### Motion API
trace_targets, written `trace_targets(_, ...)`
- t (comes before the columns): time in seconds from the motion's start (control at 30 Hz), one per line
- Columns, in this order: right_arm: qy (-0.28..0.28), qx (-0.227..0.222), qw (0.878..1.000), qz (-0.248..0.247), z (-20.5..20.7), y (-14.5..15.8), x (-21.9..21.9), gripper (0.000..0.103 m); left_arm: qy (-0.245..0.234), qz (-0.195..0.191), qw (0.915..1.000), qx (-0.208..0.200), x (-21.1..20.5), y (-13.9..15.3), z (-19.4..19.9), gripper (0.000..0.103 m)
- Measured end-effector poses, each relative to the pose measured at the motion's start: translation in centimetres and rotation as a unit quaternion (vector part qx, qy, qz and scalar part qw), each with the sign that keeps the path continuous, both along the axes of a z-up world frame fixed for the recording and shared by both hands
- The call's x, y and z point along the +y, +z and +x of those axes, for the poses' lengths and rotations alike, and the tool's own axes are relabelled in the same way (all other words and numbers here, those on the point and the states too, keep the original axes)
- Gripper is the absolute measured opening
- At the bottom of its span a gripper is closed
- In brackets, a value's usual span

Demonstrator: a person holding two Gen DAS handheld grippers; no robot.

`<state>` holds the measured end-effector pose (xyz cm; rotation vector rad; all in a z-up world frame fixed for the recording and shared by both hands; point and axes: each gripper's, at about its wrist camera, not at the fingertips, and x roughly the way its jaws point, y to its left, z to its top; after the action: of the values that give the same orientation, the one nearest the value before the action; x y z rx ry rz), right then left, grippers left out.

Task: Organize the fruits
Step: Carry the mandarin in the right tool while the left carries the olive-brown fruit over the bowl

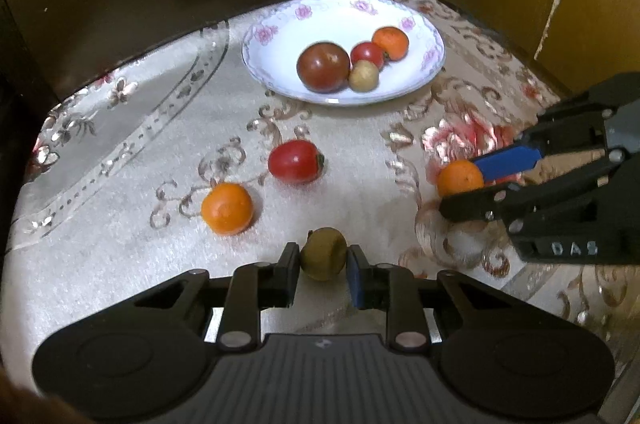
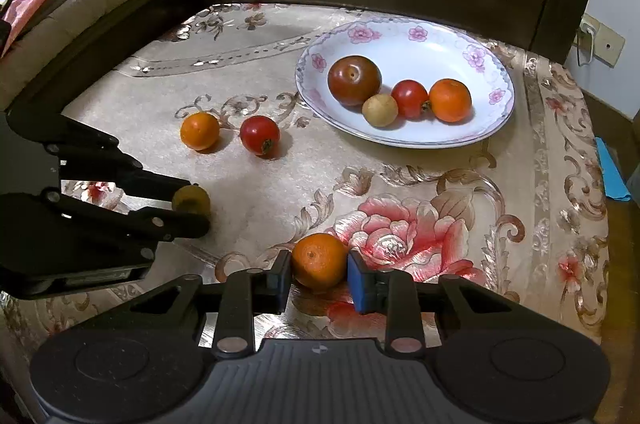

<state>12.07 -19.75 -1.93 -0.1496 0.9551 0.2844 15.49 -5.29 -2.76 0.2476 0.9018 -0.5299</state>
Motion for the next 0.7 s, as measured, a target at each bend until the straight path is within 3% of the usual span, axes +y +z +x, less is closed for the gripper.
trace_targets(0.7, -0.018, -0.048, 0.998, 0.026, 1.0, 2.9, 0.3, 0.023, 0.023, -0.027, 0.9987, -0.036, -1.7, 3.2, 2.2, 0.033)
